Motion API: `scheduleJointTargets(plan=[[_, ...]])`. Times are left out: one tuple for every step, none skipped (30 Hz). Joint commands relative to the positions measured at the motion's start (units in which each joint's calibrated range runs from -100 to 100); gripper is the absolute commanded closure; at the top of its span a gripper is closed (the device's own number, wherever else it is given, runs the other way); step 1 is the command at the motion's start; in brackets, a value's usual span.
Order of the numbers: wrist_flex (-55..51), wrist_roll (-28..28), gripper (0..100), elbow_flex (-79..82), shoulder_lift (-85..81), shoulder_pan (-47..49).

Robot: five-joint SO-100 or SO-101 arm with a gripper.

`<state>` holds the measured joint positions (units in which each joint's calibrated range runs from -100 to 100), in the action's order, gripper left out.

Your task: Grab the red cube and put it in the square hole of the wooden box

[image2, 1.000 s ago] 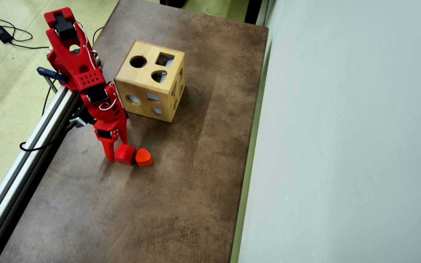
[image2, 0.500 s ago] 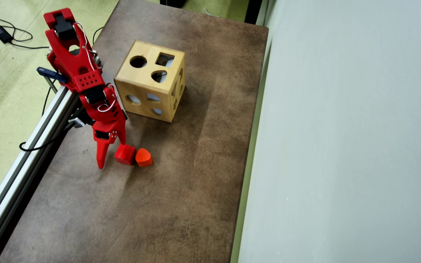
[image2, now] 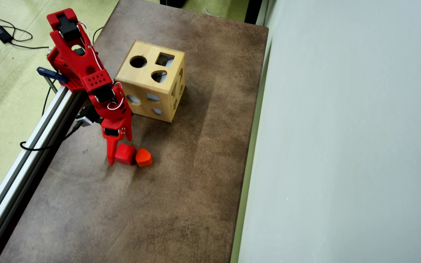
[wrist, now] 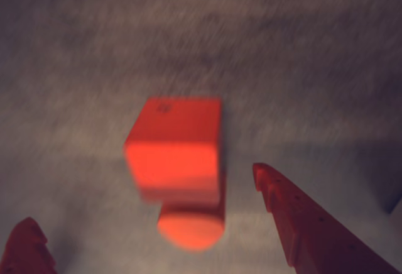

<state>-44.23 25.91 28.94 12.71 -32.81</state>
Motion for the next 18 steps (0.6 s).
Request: scheduleJointTargets(plan=[[0.7, 0.2, 51, -0.9, 0.7, -0.3], [0.7, 0.2, 51, -0.9, 0.7, -0.3], [0.8, 0.2, 51, -1.0, 0.7, -0.3], [0.8, 0.2, 51, -1.1, 0.7, -0.3], [0.8, 0.2, 51, -1.2, 0.7, -0.3], [0.8, 0.2, 51, -1.5, 0.7, -0.2], [0.8, 0.2, 51, -2.0, 0.8, 0.0], [0.8, 0.2, 51, -2.6, 0.8, 0.0], [0.8, 0.2, 51, -3.1, 0.8, 0.0], [0.8, 0.2, 51, -3.5, 0.9, 0.1], [0.8, 0.2, 51, -3.9, 1.2, 0.2], [0.8, 0.2, 51, -4.2, 1.7, 0.2], [0.8, 0.2, 51, -4.3, 2.3, 0.2], [0.8, 0.2, 51, -4.4, 3.0, 0.2], [0.8, 0.2, 51, -4.4, 3.6, 0.2], [0.8, 0.2, 51, -4.4, 4.1, 0.2], [0.8, 0.2, 51, -4.4, 4.4, 0.2], [0.8, 0.2, 51, -4.4, 4.7, 0.2]])
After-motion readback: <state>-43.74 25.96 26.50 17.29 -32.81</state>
